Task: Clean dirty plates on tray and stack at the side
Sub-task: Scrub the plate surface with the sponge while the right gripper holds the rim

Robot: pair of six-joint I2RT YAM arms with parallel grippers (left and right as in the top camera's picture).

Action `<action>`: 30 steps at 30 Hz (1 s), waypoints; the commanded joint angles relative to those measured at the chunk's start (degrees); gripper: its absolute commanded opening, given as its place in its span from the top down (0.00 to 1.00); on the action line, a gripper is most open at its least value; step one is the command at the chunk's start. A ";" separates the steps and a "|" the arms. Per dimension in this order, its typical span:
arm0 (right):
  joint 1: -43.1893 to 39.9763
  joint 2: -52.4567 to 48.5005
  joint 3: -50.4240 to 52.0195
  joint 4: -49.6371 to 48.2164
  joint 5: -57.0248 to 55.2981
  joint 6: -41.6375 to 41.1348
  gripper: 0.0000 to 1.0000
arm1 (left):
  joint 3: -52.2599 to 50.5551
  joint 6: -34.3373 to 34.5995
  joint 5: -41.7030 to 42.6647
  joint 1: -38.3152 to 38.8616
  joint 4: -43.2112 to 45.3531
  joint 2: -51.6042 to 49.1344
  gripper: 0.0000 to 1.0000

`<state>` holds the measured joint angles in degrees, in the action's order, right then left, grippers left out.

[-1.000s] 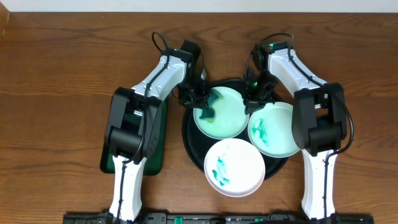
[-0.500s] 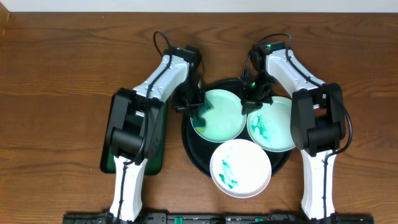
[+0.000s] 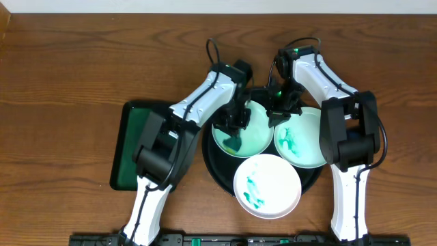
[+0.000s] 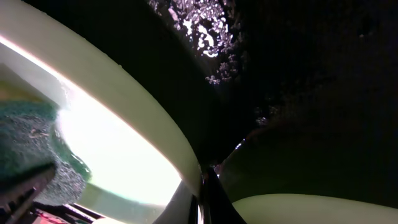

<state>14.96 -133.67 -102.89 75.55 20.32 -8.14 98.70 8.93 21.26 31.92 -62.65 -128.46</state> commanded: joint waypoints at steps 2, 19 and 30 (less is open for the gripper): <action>-0.42 -0.98 0.31 -0.42 -0.76 -1.46 0.99 | -1.22 -1.16 11.87 2.29 4.17 -1.25 0.93; -0.70 -0.98 0.31 0.81 -1.75 -1.49 0.99 | -1.22 7.93 13.84 -4.74 15.26 -1.25 0.93; -1.07 -0.98 0.31 1.18 -2.49 -2.14 0.99 | -1.31 9.40 13.64 -13.44 12.79 -1.27 0.93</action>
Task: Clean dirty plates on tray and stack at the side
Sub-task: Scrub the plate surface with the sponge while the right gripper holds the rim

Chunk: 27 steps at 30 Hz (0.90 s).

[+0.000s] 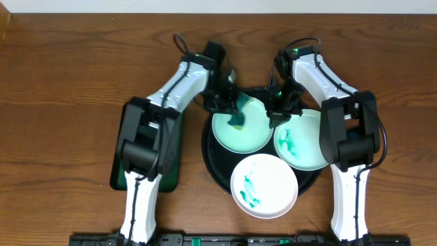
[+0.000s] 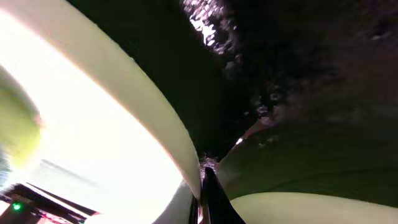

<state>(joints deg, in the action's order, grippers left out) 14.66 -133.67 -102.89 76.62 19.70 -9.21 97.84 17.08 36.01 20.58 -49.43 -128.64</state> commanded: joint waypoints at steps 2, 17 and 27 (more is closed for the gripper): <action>-0.79 -0.98 0.31 0.11 -1.90 -1.46 0.99 | -0.48 1.22 -1.16 -2.80 -2.16 -1.09 0.93; -0.85 -0.98 0.31 0.04 -1.86 -1.46 0.99 | -0.48 -5.05 -12.26 -0.63 -17.70 -1.09 0.93; -0.85 -0.98 0.31 -0.09 -1.86 -1.42 0.99 | -0.48 -11.08 0.15 3.78 -14.08 -1.09 0.93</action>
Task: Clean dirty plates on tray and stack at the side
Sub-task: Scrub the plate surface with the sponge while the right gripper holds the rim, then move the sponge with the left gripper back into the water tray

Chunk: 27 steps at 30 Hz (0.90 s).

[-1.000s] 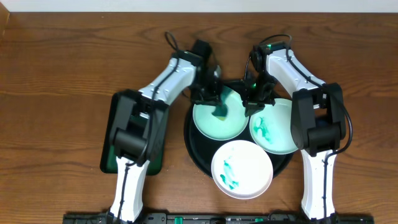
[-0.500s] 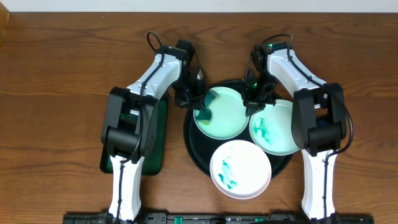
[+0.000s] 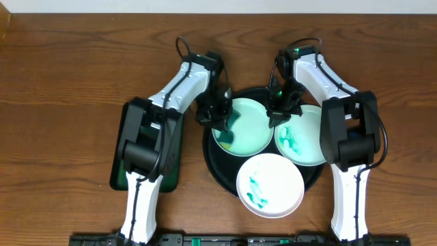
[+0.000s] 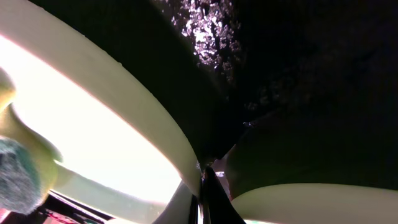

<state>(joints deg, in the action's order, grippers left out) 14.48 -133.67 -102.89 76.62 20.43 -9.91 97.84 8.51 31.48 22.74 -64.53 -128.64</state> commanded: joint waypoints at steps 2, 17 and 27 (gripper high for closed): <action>-0.68 -0.98 0.31 -0.09 -2.58 -0.72 0.99 | -0.48 -2.49 7.30 2.23 3.02 -1.09 0.93; -0.68 -0.98 0.31 -0.11 -2.56 -0.72 0.99 | -0.44 -1.25 6.97 0.66 5.49 -0.57 0.93; -0.68 -0.98 0.31 -1.01 -2.12 -0.70 0.99 | -0.42 0.22 -13.79 -2.34 0.52 10.97 0.93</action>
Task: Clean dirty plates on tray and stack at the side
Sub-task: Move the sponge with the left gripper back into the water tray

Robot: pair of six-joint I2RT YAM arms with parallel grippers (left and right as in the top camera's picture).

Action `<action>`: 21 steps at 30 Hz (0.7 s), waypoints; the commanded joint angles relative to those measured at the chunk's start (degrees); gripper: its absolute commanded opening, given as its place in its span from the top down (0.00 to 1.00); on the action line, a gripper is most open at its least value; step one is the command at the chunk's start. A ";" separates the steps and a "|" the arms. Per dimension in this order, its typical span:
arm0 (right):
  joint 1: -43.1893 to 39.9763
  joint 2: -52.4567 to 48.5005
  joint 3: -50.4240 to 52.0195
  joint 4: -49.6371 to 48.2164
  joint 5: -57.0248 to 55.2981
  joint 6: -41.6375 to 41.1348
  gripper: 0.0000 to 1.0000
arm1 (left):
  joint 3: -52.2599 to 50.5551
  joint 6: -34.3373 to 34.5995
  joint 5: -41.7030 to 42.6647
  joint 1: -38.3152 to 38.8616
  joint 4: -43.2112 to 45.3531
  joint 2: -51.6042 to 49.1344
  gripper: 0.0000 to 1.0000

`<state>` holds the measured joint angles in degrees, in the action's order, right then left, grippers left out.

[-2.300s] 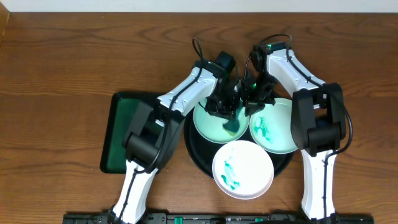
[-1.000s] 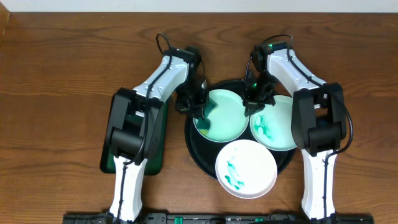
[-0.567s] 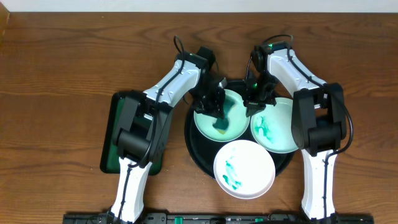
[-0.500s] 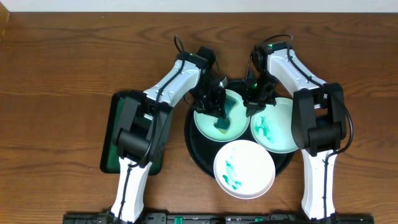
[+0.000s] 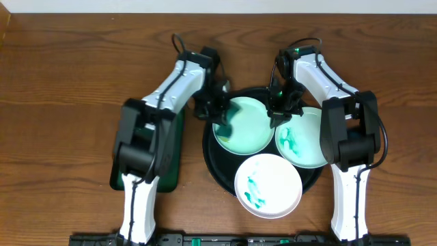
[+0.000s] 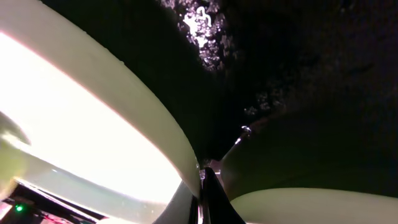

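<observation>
On the round black tray (image 5: pixel 217 164) lie three plates. The pale green plate (image 5: pixel 249 130) has no stains showing, and my left gripper (image 5: pixel 220 117) is shut on a yellow-green sponge (image 5: pixel 224 130) at its left rim. My right gripper (image 5: pixel 278 115) is shut on this plate's right rim. In the right wrist view the plate's rim (image 6: pixel 124 112) runs down to my right gripper (image 6: pixel 204 174). A second green plate (image 5: pixel 304 140) and a white plate (image 5: pixel 268 186) carry green smears.
A dark green rectangular tray (image 5: pixel 130 147) lies on the wooden table left of the black tray, partly under my left arm. The white plate hangs over the black tray's near rim. The black tray's wet floor (image 6: pixel 298 74) shows in the right wrist view.
My left gripper with the sponge has shifted slightly up along the green plate's left rim. In the right wrist view the sponge has nearly left the frame. My right gripper still grips the rim.
The sponge was first on the green plate's lower left part, then at its upper left rim, then at its left rim, where it is now. My right gripper stayed shut on the plate's right rim throughout. The white plate shifted slightly.
</observation>
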<state>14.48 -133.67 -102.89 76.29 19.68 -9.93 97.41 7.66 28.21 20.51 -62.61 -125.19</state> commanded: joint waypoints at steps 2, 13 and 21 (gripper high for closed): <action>-0.68 -0.98 0.31 -0.68 -1.38 -0.28 0.99 | 0.02 1.53 -16.98 0.13 -3.21 11.21 0.93; -0.63 -0.98 0.31 -1.07 -0.70 0.20 0.99 | -2.23 14.64 -41.38 -1.79 -8.55 22.08 0.92; -0.61 -0.98 0.31 -1.07 -0.70 0.81 0.99 | -15.21 18.56 -38.05 -11.58 -6.91 22.18 0.93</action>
<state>14.48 -133.67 -102.89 76.01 19.73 -9.80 86.21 23.03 -8.97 11.99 -70.17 -103.28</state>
